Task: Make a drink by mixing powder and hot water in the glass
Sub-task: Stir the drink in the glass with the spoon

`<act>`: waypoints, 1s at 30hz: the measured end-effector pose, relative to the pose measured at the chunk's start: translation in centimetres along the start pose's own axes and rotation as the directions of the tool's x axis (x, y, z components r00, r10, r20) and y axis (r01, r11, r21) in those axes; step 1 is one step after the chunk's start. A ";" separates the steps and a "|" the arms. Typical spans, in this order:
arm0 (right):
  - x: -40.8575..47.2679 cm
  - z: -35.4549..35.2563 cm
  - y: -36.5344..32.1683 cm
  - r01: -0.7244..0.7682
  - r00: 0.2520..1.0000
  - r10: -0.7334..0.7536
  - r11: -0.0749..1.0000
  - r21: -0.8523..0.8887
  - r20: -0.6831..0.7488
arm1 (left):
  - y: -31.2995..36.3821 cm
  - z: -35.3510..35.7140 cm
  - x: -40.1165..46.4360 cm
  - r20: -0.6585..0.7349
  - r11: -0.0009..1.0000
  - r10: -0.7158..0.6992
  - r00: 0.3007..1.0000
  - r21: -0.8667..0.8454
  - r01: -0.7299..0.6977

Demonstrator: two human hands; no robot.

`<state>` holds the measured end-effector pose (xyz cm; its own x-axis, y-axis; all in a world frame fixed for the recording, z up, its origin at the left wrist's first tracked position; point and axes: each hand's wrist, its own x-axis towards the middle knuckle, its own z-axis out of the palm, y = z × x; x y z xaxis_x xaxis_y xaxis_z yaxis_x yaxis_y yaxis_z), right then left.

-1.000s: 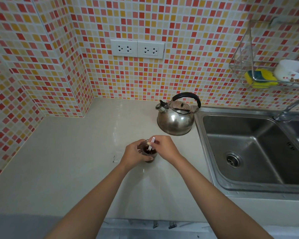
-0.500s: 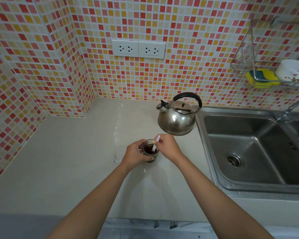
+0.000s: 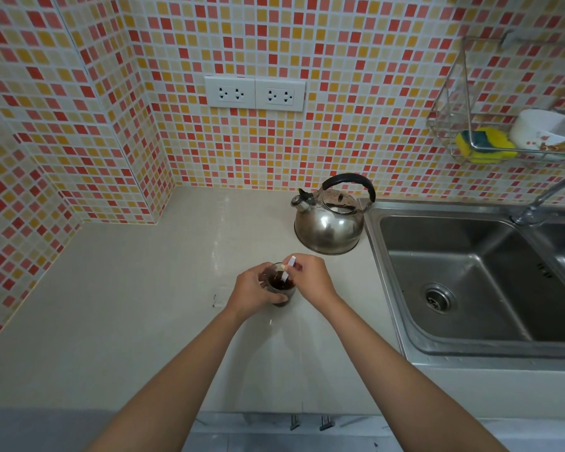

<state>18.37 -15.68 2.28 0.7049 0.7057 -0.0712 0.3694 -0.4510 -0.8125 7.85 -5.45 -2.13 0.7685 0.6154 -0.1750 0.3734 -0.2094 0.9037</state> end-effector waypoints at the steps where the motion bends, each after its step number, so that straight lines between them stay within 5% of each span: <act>1: 0.1 -0.1 0.1 -0.008 1.000 0.007 1.000 -0.016 -0.030 | 0.0 0.0 0.0 -0.006 1.000 -0.005 1.000 -0.003 0.005; 13: -0.4 0.0 1.7 -0.266 0.939 0.323 0.898 0.349 -0.114 | -0.2 0.4 -0.1 -0.051 0.997 -0.051 0.997 -0.052 0.049; 30: -0.7 -0.9 1.3 -0.348 0.934 0.358 0.896 0.276 0.015 | -0.3 -0.3 -2.2 -0.055 0.986 -0.097 0.994 -0.142 0.088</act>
<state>18.89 -17.21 1.83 0.7810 0.5061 -0.3660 -0.0810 -0.4990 -0.8628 5.92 -6.51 -1.88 0.6987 0.6739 -0.2400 0.3626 -0.0445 0.9309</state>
